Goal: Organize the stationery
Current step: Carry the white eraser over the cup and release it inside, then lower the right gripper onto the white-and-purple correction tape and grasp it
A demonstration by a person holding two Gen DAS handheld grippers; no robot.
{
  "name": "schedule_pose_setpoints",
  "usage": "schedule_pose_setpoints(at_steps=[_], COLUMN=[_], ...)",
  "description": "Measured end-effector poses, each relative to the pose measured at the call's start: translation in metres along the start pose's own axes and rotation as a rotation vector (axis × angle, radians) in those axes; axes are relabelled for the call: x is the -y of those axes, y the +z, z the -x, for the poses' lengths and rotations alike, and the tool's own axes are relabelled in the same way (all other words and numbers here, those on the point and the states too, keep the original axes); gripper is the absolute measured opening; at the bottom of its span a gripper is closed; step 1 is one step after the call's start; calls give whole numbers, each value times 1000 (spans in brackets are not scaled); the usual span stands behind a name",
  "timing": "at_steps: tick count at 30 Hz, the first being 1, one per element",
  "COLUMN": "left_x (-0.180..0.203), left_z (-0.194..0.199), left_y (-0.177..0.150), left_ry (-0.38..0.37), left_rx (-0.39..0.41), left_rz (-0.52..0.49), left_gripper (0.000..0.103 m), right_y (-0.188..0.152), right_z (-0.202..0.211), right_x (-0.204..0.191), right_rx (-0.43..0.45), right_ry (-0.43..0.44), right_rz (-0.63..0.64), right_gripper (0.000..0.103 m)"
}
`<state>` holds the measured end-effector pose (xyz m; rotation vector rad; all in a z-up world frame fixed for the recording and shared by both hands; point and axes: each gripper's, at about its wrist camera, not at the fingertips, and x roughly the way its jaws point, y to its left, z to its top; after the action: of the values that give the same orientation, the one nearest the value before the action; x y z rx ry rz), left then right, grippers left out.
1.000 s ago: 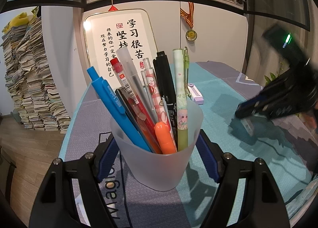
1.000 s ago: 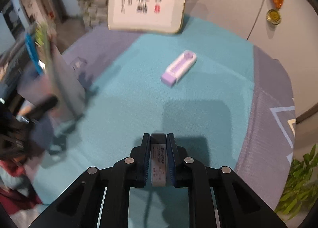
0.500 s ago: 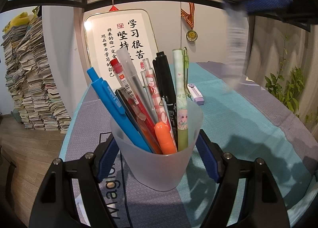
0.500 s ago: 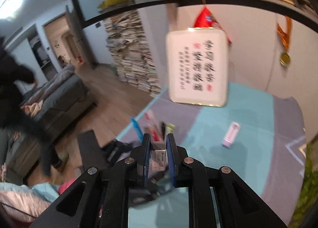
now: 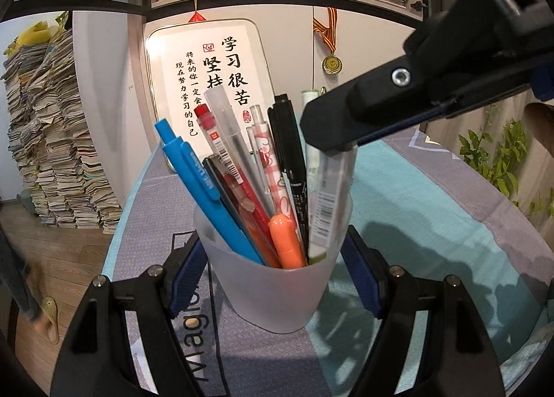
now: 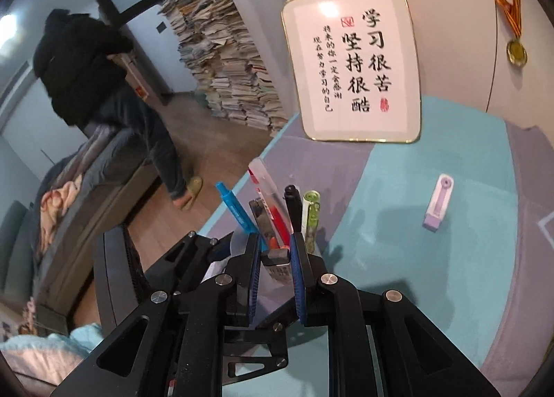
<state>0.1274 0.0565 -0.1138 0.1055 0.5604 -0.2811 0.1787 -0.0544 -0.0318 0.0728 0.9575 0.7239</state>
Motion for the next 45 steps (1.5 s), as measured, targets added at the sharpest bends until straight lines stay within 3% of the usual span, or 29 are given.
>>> schedule_pose_setpoints(at_steps=[5,10,11,13,15,16,23,32,35,36,40,45], left_x=[-1,0,0,0,0,0,0,0,0,0,1,1], left_z=[0,0,-1,-1,0,0,0,0,0,-1,-1,-1], left_y=[1,1,1,1,1,1,1,2,2,2,2,2], left_ry=[0,1,1,2,1,1,1,-5,-4,-4,-4,-4], left_rx=[1,2,3,3,3,3,3,6,5,4,1,1], left_rz=[-1,-1,-1,-1,-1,-1,-1,1,1,0,2,2], left_gripper=[75,76,76,76,76,76,75,75,75,75,75,75], right_y=[2,5,7,10,10,10,14,40,37,35,20,-28], right_z=[5,19,23,25,21,14,-38,-89,-104,-104,-86,-40], right_x=[8,26,36,61,81,96,144,147,143,141,136,108], right_rx=[5,85,110,138,139,121,-3,-14,-46,-55,-71,-134], right_ry=[60,26,-1,-138,-238,-291,-375,-444,-516,-536,-468,-433], right_rz=[-49,-112,-149,-228,-282,-313,-414,-334,-256,-243,-255,-163], right_gripper=[18,20,21,32,47,48,48,48,26,26,26,26])
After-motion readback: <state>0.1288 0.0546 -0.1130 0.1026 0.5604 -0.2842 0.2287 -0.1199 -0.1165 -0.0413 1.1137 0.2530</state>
